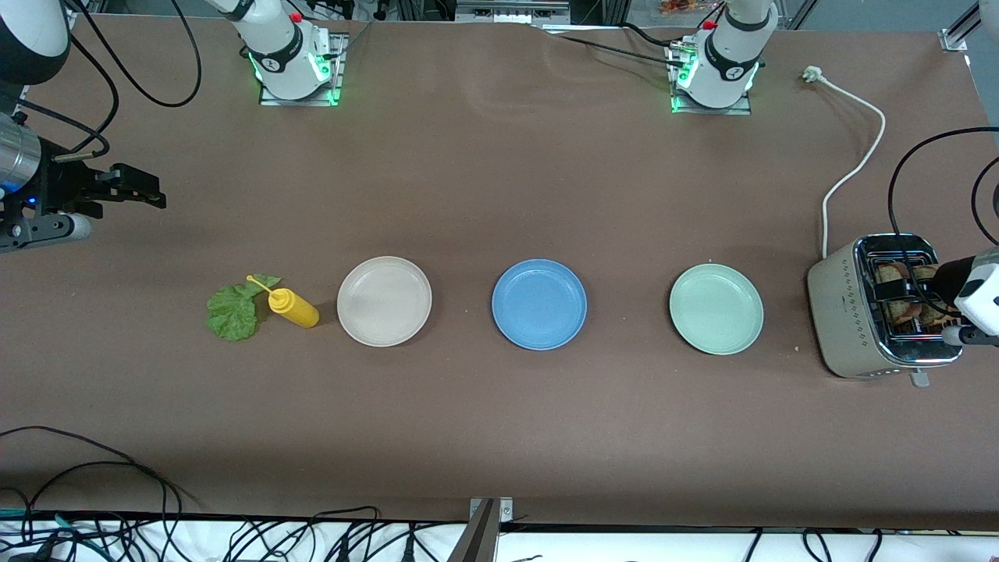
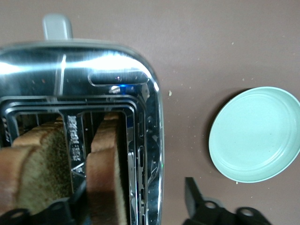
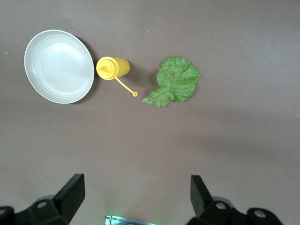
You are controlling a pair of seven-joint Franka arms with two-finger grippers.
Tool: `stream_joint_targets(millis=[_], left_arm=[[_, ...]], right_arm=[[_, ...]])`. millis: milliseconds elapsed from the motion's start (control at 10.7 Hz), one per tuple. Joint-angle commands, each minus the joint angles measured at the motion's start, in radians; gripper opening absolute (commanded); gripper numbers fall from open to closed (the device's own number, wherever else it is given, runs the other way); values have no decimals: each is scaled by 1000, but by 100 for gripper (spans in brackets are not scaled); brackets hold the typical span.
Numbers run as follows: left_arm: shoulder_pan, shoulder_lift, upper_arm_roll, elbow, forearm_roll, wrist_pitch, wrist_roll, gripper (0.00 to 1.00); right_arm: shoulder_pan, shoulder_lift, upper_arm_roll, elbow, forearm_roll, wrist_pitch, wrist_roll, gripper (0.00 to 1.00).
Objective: Make sandwich in blue plate with both arms
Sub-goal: 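Lower the left gripper into the toaster and grasp a bread slice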
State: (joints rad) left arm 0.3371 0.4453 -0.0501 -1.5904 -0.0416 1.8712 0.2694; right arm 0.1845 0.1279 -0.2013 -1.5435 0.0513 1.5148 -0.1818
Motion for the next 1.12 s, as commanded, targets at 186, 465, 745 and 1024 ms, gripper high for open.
stream_joint_targets(millis=[186,465,745,1024], left_arm=[[25,-23,-4,-34,-14,-41,-44,17],[26,-33,-2,-31,-14,-66,-45,0],[26,-34,1,-23,-14,-70,-49,0],[26,-86,1,0,40,-109,-46,0]], right_arm=[[0,-1,-1,6,1,-15,-16,100],[0,-1,-1,6,1,-7,-16,100],[0,-1,-1,6,1,-8,-16,100],[0,-1,-1,6,1,-8,-16,100]])
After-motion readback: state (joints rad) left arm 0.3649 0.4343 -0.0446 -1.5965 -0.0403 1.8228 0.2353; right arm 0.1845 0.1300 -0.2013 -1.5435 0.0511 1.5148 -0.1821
